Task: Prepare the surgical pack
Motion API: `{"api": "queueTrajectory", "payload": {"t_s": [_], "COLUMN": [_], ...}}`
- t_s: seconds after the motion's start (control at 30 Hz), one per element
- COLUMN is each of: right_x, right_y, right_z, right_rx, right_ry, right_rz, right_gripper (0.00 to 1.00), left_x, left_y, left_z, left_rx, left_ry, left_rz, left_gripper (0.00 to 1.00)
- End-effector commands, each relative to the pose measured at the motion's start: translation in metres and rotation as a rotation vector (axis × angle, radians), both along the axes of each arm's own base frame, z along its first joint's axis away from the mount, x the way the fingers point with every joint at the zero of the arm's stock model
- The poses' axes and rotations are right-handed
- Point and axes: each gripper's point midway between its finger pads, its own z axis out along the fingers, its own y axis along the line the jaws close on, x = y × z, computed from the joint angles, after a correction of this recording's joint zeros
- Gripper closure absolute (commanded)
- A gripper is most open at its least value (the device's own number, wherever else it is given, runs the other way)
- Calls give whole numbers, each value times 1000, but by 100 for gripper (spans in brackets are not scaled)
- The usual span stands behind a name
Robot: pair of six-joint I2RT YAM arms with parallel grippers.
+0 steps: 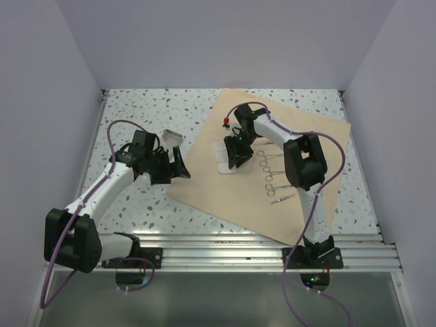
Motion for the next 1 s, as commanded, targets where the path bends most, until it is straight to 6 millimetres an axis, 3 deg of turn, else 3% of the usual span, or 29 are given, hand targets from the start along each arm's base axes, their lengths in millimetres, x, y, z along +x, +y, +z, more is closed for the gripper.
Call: {"api": "queueTrajectory", "payload": {"t_s": [0.0,0.27,0.97], "right_x": [5,9,5], "right_y": [-5,-2,6], "right_z": [19,12,-17], "right_rx": [-13,-14,-36], "right_ry": [-45,-36,6], "right_rz": [-2,0,11], "right_gripper": [57,49,54], "left_x": [10,7,7], "left_y": [-3,-3,-2], "left_z": [15,15,15], "left_rx": [-22,-25,-27], "left_ry": [-56,-56,-58], "left_rz": [-22,-17,-12], "left_gripper": [9,9,9]}}
